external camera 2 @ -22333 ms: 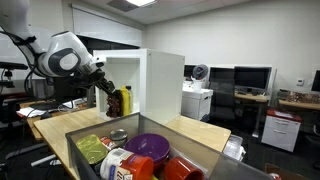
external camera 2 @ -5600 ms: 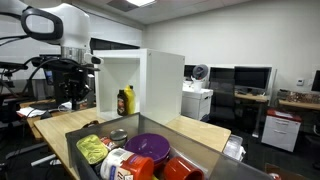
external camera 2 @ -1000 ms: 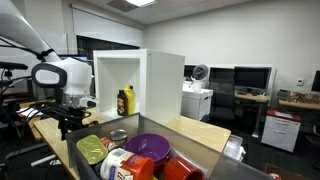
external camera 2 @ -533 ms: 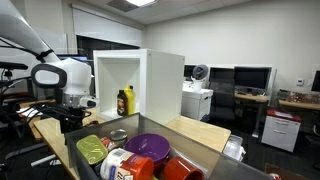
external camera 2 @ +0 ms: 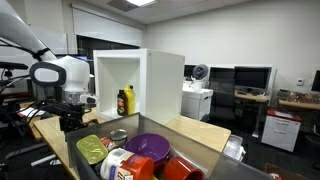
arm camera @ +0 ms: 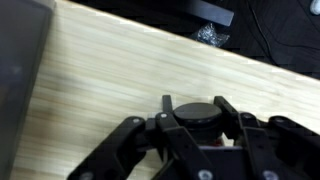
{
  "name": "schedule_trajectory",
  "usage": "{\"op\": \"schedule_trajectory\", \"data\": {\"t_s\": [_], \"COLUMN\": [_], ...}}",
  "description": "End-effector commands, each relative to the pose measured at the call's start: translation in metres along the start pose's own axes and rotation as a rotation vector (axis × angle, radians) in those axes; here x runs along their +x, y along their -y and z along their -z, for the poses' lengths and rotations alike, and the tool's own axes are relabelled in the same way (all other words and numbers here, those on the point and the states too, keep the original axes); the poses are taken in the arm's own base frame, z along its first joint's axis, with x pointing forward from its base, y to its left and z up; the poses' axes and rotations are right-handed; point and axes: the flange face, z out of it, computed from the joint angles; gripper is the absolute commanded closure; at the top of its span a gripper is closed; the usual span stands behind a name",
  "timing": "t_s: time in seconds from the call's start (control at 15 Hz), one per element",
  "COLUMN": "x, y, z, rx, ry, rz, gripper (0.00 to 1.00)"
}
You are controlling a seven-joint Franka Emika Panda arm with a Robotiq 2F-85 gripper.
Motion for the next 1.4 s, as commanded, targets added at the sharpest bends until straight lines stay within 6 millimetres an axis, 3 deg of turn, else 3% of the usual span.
{"op": "schedule_trajectory", "data": {"t_s": [0.0, 0.53, 1.33], "x": [0.003, 0.010, 0.006], "y": [0.007, 0.015, 0.017], "z": [0.016, 0.063, 0.062], "rx": [-0.004, -0.107, -0.289], "ry": [0.062, 0.327, 0.623], "rz": [0.043, 0.201, 0.364], "gripper": [0.80, 0.80, 0.80]}}
